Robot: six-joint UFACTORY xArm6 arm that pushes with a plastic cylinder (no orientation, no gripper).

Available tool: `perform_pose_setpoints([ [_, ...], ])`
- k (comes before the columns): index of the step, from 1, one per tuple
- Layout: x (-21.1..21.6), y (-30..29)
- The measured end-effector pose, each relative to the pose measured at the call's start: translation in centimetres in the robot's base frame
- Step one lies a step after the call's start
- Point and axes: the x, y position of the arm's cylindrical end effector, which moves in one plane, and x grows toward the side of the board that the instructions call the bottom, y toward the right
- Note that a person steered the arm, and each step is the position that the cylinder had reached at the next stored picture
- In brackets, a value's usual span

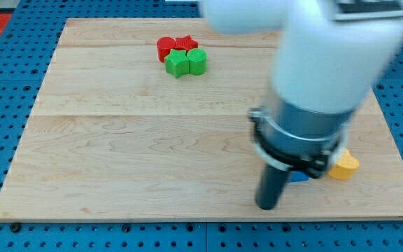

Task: Push the hexagon into the red blocks

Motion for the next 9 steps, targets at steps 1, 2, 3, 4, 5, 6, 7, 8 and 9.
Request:
perform_pose_setpoints([
  [1, -2.1, 2.4],
  [2, -2.8, 5.7],
  [3, -6.6, 5.3],
  [4, -11.5, 1.8],
  [5, -11.9, -1.5],
  [6, -11.6, -1.6],
  [7, -11.8, -1.7],
  [8, -13.1, -1.5],
  [9, -13.9, -1.5],
])
